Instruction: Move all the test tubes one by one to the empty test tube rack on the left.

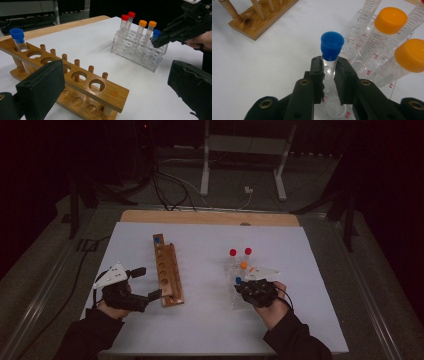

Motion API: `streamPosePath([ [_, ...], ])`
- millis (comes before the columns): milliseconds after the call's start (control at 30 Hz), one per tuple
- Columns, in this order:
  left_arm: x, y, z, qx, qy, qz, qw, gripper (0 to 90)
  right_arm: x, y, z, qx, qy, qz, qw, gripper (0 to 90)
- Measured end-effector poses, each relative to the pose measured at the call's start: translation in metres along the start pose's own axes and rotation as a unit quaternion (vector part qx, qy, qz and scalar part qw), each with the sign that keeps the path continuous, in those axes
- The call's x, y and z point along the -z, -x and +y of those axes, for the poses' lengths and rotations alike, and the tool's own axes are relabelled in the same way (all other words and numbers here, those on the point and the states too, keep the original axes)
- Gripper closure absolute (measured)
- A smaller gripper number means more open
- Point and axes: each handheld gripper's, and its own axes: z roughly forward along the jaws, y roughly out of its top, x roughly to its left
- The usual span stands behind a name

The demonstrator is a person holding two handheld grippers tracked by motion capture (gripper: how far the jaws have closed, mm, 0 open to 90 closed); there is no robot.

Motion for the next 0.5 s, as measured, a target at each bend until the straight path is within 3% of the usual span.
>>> streamPosePath([
  [200,0.001,0.000,0.001,0.002,0.001,-0.002,1.0000,1.9,0.007,-0.001,0.004,0.004,0.008,0.002,1.0000,77.0],
  [500,0.001,0.002,0.007,-0.004,-0.001,-0.008,1.0000,1.9,0.034,-0.003,0.019,0.013,0.040,-0.002,0.9991,77.0],
])
